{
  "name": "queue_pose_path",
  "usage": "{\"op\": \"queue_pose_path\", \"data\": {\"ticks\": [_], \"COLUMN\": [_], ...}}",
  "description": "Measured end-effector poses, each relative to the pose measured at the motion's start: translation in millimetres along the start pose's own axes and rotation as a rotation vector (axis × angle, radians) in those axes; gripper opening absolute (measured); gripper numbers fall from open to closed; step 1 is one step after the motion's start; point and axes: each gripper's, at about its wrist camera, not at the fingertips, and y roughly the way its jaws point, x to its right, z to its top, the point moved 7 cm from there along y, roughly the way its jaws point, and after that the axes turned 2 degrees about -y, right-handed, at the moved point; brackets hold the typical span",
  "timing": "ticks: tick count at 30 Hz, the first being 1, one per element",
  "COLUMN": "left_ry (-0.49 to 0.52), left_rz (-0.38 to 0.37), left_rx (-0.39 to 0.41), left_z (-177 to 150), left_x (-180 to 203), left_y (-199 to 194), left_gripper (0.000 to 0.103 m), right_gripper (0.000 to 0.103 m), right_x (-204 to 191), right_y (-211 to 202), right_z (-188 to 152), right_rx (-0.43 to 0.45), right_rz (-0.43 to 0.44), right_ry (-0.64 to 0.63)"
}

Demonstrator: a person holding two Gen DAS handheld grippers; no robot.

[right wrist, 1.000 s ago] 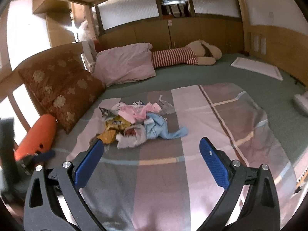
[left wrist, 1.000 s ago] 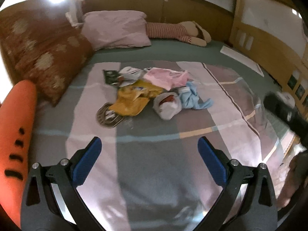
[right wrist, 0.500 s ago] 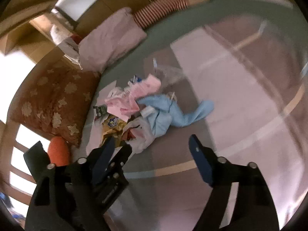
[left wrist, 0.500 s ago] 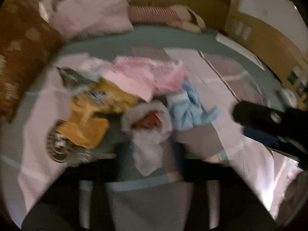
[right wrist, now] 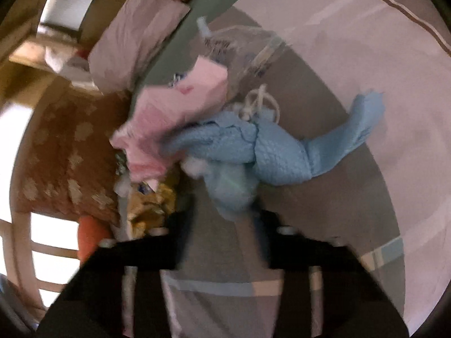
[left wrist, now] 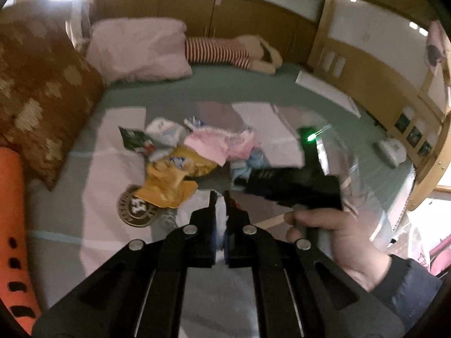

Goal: Collect trash
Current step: 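Grasp the white plastic bag with the left tool while the right tool grasps the blue cloth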

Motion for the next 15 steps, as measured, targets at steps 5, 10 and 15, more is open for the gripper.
{"op": "queue_pose_path", "data": {"ticks": [5, 10, 15], "left_ry": [-0.006, -0.086, -0.089], "left_rz": [0.017, 0.017, 0.037], "left_rx": [0.075, 0.082, 0.077], "left_z": [0, -9, -19], "left_x": [-13, -34, -34], "left_y": [-48, -71, -78], "left_gripper": [0.004, 0.004, 0.004], "right_gripper": [0.009, 0.009, 0.009], "right_x": [-29, -50, -63], "right_y": [-35, -87, -140], "right_z": [-21, -68, -103], "right_rx": [0.012, 0.031, 0.141], "right_rz": [-0.005, 0.044, 0.051], "right_ry": [-0.205, -0.383, -0.538]}}
